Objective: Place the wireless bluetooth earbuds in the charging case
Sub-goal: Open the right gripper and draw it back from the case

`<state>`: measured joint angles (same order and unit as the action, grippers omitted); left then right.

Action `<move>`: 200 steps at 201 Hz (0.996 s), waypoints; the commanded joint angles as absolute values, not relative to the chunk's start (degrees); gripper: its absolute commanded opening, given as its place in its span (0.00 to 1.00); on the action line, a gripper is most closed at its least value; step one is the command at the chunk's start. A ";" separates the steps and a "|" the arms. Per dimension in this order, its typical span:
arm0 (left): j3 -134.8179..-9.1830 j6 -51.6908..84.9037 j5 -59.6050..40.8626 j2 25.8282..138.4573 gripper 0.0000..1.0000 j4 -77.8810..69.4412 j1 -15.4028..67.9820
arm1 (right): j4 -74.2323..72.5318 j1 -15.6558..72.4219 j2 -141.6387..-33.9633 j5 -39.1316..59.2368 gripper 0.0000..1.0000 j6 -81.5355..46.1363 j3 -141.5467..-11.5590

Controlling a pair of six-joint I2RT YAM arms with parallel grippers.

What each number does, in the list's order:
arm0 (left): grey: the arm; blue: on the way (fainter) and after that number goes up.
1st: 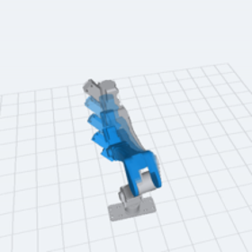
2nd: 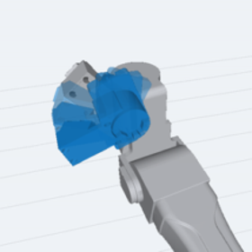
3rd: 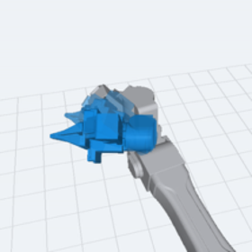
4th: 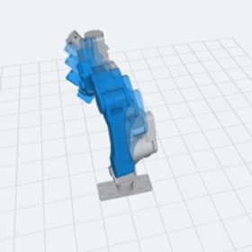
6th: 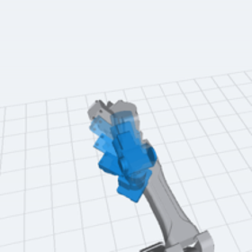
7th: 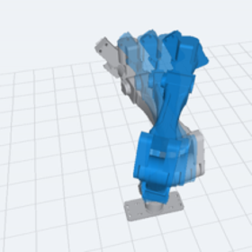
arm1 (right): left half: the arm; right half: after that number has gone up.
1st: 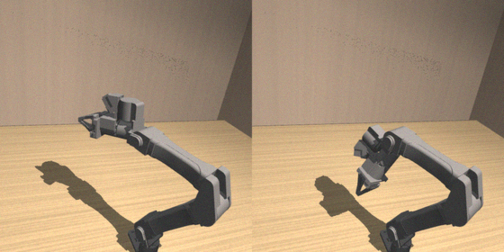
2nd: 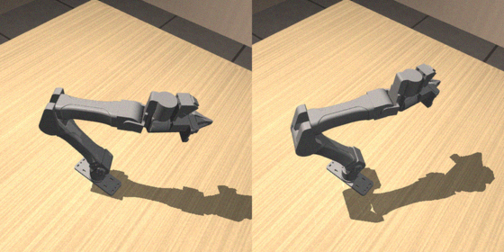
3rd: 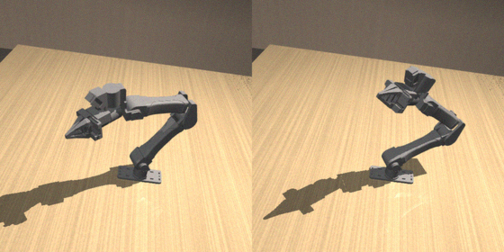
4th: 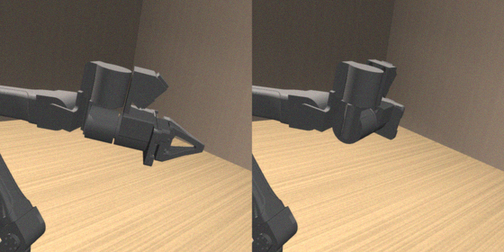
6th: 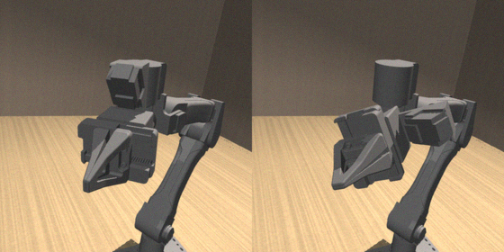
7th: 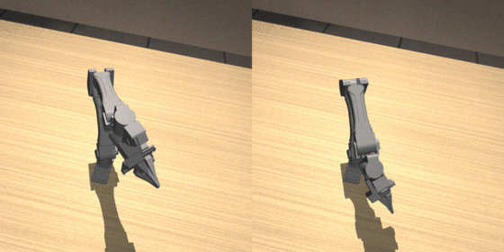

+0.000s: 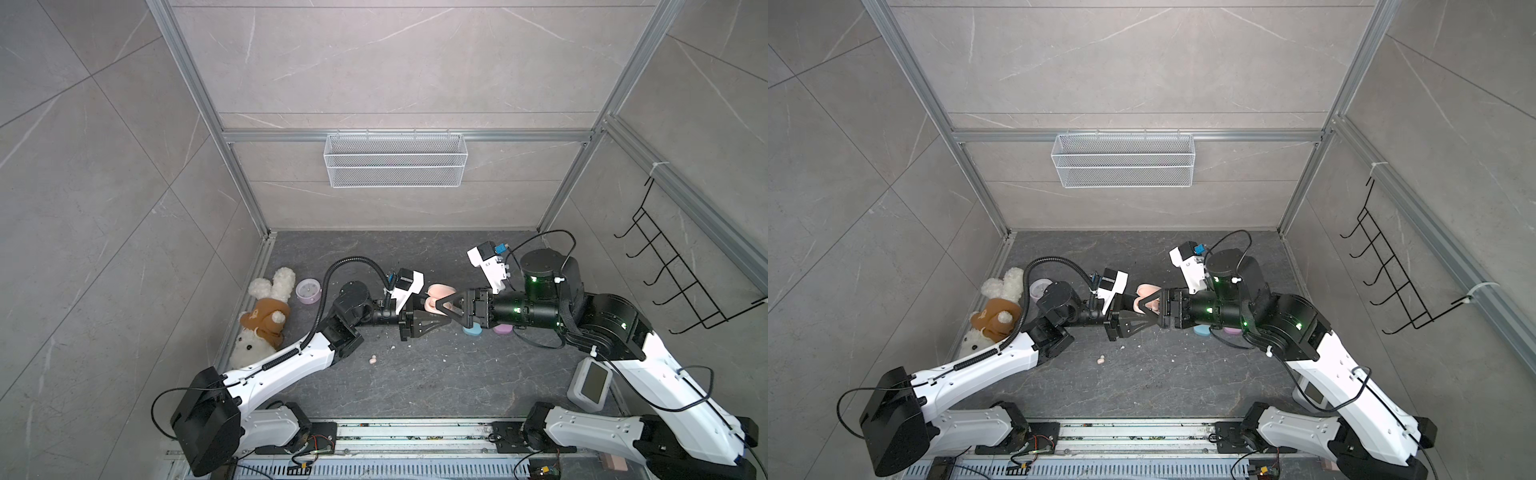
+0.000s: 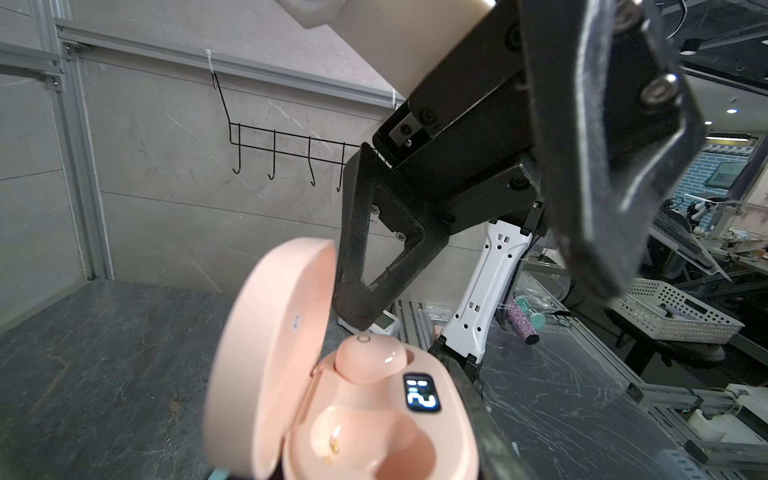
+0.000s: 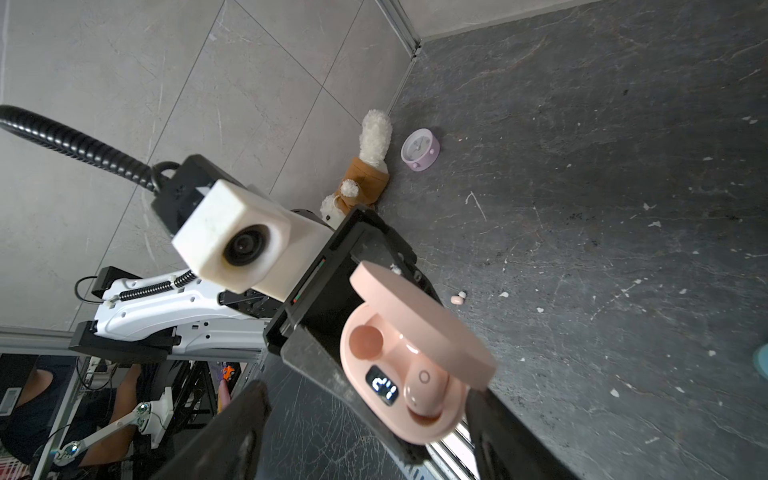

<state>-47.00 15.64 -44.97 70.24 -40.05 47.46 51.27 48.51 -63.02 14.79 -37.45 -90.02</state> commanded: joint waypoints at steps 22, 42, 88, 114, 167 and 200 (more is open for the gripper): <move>-42.72 13.91 -41.16 63.43 0.20 -39.09 43.12 | 51.79 50.88 -61.48 14.83 0.78 -37.34 -90.16; -40.30 13.65 -39.22 59.40 0.20 -36.16 41.16 | 50.98 51.09 -61.00 14.20 0.79 -38.29 -87.91; -36.34 10.41 -33.90 48.87 0.20 -25.53 38.55 | 49.13 51.14 -60.24 7.97 0.78 -42.00 -74.60; -35.02 9.12 -30.87 44.43 0.20 -20.86 38.06 | 44.14 53.56 -62.17 4.58 0.78 -43.62 -64.01; -36.15 5.80 -25.64 38.75 0.19 -12.17 37.34 | 36.81 57.02 -80.82 3.23 0.77 -43.68 -61.97; -38.02 5.27 -23.12 35.64 0.20 -7.16 37.27 | 36.12 56.99 -93.13 5.95 0.77 -46.33 -67.51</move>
